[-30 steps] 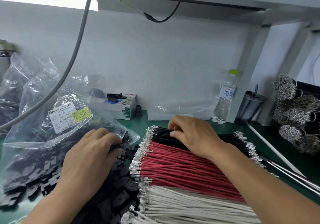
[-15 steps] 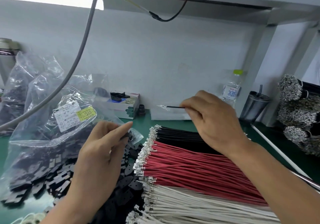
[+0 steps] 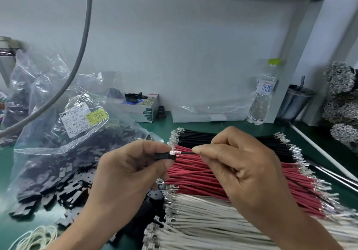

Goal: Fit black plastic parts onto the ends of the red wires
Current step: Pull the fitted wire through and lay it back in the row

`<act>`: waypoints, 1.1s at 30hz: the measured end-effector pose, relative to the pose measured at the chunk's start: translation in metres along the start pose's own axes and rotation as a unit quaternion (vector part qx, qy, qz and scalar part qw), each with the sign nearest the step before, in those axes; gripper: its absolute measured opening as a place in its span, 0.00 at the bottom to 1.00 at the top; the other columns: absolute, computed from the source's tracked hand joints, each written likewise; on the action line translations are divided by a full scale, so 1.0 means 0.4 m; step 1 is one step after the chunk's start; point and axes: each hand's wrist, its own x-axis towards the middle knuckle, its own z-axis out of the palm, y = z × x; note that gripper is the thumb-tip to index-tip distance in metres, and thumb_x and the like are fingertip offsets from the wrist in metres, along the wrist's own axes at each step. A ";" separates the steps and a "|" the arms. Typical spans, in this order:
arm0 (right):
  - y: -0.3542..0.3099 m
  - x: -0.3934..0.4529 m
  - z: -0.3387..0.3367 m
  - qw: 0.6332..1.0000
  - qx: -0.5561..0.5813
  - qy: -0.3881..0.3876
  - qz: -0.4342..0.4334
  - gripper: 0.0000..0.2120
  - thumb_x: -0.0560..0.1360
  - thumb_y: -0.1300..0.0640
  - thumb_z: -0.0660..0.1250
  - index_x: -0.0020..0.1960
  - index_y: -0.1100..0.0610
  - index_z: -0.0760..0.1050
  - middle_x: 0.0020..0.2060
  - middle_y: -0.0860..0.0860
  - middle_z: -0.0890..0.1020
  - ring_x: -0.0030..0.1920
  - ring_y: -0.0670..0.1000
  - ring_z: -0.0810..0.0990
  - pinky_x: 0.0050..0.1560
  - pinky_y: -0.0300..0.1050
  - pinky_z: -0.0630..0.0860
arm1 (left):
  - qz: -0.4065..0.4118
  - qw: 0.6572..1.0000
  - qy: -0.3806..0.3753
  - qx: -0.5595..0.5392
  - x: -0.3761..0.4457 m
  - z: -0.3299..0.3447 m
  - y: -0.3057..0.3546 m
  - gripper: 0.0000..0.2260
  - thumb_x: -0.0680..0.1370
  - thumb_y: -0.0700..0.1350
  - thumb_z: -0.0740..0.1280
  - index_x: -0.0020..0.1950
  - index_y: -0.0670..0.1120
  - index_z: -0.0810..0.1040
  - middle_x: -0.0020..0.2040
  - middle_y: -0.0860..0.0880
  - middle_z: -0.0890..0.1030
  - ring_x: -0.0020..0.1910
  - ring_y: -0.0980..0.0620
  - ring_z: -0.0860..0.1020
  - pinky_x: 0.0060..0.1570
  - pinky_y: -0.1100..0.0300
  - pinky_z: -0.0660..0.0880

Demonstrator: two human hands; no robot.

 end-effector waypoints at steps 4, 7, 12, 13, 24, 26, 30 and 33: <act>-0.004 -0.006 0.000 1.000 -0.024 0.012 0.010 0.07 0.78 0.51 0.70 0.49 0.51 0.87 0.38 0.43 0.77 0.38 0.46 0.77 0.34 0.42 0.75 | -0.018 0.999 0.000 -0.037 -0.008 0.012 0.008 0.12 0.63 0.45 0.80 0.45 0.52 0.89 0.36 0.44 0.87 0.32 0.45 0.86 0.30 0.61 0.80; -0.005 -0.007 -0.001 1.000 -0.019 0.019 0.012 0.07 0.77 0.52 0.71 0.48 0.52 0.87 0.38 0.43 0.77 0.38 0.46 0.77 0.35 0.43 0.76 | -0.020 0.999 0.001 -0.037 -0.010 0.015 0.016 0.12 0.62 0.46 0.80 0.44 0.52 0.89 0.36 0.44 0.87 0.34 0.46 0.86 0.31 0.61 0.81; -0.005 -0.003 -0.006 1.000 0.007 -0.004 0.022 0.08 0.76 0.50 0.70 0.47 0.51 0.87 0.37 0.43 0.76 0.39 0.47 0.77 0.36 0.40 0.74 | -0.025 0.998 0.001 -0.051 -0.009 0.013 0.023 0.12 0.62 0.43 0.80 0.45 0.50 0.89 0.40 0.44 0.88 0.35 0.47 0.86 0.33 0.62 0.81; -0.003 -0.002 -0.008 0.999 0.020 -0.013 0.027 0.08 0.76 0.49 0.70 0.47 0.50 0.87 0.38 0.42 0.76 0.39 0.47 0.77 0.36 0.40 0.74 | -0.025 0.998 -0.002 -0.054 -0.008 0.012 0.023 0.12 0.63 0.41 0.80 0.45 0.49 0.89 0.41 0.43 0.88 0.35 0.47 0.86 0.33 0.62 0.81; 0.007 -0.009 0.001 0.989 0.099 -0.079 0.082 0.06 0.76 0.49 0.71 0.48 0.47 0.86 0.39 0.42 0.78 0.42 0.48 0.79 0.38 0.38 0.73 | -0.006 0.999 -0.036 -0.017 -0.016 0.022 0.019 0.10 0.63 0.43 0.80 0.43 0.52 0.90 0.37 0.45 0.88 0.33 0.49 0.86 0.35 0.65 0.81; -0.001 -0.012 0.011 0.994 0.053 -0.077 0.062 0.06 0.77 0.49 0.70 0.48 0.47 0.85 0.39 0.41 0.77 0.42 0.46 0.79 0.38 0.42 0.76 | -0.014 0.999 -0.030 -0.011 -0.021 0.030 0.016 0.10 0.62 0.45 0.80 0.42 0.54 0.90 0.37 0.47 0.88 0.34 0.48 0.87 0.36 0.65 0.81; -0.007 -0.008 0.014 0.997 0.004 -0.067 0.042 0.07 0.76 0.48 0.69 0.47 0.47 0.84 0.40 0.39 0.77 0.43 0.43 0.78 0.38 0.41 0.76 | -0.025 0.999 -0.022 -0.017 -0.021 0.034 0.017 0.10 0.62 0.47 0.80 0.43 0.55 0.89 0.37 0.45 0.87 0.34 0.46 0.87 0.31 0.61 0.81; -0.005 -0.008 0.018 0.998 0.006 -0.061 0.033 0.06 0.75 0.49 0.70 0.45 0.48 0.84 0.39 0.39 0.77 0.42 0.43 0.77 0.38 0.40 0.76 | -0.022 0.999 -0.027 -0.007 -0.021 0.033 0.019 0.10 0.62 0.46 0.80 0.42 0.54 0.89 0.36 0.45 0.87 0.33 0.46 0.86 0.32 0.63 0.80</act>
